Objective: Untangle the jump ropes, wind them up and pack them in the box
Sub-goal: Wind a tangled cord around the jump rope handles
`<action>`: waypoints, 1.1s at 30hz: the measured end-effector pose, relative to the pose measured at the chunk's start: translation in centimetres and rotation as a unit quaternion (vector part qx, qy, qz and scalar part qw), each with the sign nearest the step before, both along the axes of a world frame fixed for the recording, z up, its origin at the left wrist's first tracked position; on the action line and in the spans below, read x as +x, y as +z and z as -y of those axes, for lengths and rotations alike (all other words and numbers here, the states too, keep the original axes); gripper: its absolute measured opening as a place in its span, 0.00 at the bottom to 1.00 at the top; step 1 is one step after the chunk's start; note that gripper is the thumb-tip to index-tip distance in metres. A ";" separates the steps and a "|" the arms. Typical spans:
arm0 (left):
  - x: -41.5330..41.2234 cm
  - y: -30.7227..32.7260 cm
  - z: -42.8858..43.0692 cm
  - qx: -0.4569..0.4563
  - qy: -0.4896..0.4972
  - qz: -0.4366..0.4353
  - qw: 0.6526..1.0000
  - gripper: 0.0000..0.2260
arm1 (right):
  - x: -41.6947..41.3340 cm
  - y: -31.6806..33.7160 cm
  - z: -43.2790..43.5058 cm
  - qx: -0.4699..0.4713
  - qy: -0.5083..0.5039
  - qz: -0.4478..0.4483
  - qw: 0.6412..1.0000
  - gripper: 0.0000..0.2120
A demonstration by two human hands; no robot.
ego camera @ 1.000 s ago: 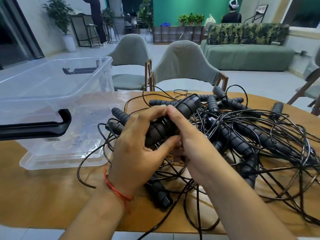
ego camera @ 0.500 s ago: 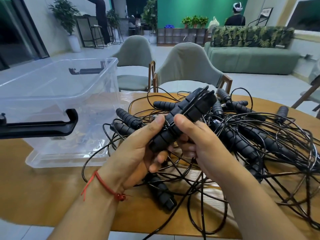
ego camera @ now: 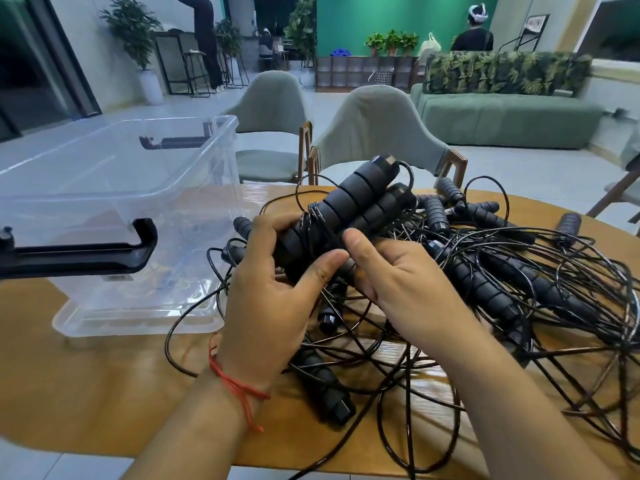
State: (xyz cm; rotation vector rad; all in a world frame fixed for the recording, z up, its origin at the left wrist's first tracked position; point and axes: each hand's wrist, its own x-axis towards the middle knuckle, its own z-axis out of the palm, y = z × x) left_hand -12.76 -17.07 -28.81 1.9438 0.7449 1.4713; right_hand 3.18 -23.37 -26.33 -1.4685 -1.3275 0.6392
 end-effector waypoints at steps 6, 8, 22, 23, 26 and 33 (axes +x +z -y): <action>-0.7 -1.1 -0.8 0.135 0.058 -0.051 0.988 0.23 | -0.2 0.3 0.5 -0.073 -0.113 0.234 0.963 0.34; -0.9 -1.2 -1.1 0.171 0.066 -0.056 0.981 0.23 | -0.2 0.4 0.7 -0.063 -0.109 0.228 0.966 0.33; 0.0 -1.7 -0.8 0.229 -0.027 -0.052 0.972 0.22 | -0.9 1.1 1.0 0.026 0.033 -0.278 0.960 0.06; 0.0 -1.4 -0.5 0.181 -0.056 -0.039 0.981 0.19 | -0.8 1.1 0.8 0.031 0.027 -0.281 0.959 0.07; 0.3 0.0 0.1 -0.054 -0.109 0.074 0.990 0.12 | -0.2 0.9 0.9 0.031 0.039 -0.282 0.958 0.11; -0.6 2.2 -0.2 -0.528 -0.341 0.008 0.777 0.33 | -0.3 0.9 1.6 0.028 0.101 -0.183 0.977 0.10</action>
